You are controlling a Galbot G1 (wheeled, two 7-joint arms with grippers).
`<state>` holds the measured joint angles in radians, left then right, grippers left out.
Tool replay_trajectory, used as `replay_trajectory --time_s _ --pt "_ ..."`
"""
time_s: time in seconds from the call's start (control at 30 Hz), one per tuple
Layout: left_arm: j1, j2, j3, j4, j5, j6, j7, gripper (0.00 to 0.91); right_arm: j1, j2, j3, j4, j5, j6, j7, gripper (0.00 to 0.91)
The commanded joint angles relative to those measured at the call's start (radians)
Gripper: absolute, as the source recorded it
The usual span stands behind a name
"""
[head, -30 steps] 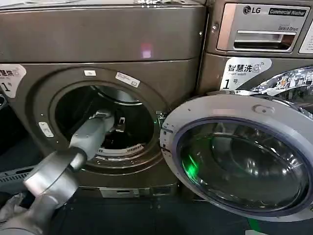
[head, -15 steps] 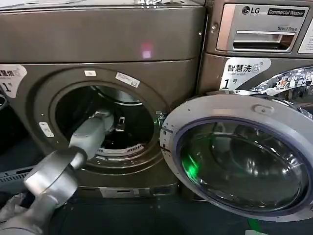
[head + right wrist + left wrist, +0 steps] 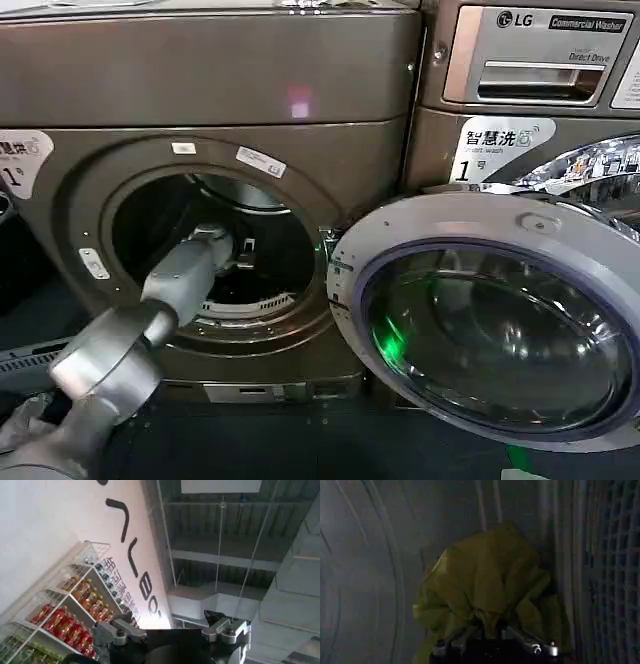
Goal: Grasp the clothes from the dryer.
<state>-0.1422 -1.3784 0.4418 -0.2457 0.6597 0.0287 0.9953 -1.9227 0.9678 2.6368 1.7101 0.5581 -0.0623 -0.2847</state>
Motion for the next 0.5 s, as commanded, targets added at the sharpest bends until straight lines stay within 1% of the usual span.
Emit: replay_trajectory --time_s 0.03,0.13,0.5 --pt "-0.002 0.003 -0.016 -0.016 -0.053 0.008 -0.024 0.000 0.002 0.001 -0.002 0.001 0.000 0.000 0.000 0.907" --pt "0.003 0.008 -0.023 -0.035 -0.115 0.029 -0.066 0.000 0.002 -0.001 -0.003 0.000 0.000 0.000 0.001 0.907" --pt "0.020 0.020 -0.157 -0.113 -0.234 0.120 -0.166 0.000 0.010 0.001 -0.014 0.004 0.000 0.000 0.001 0.907"
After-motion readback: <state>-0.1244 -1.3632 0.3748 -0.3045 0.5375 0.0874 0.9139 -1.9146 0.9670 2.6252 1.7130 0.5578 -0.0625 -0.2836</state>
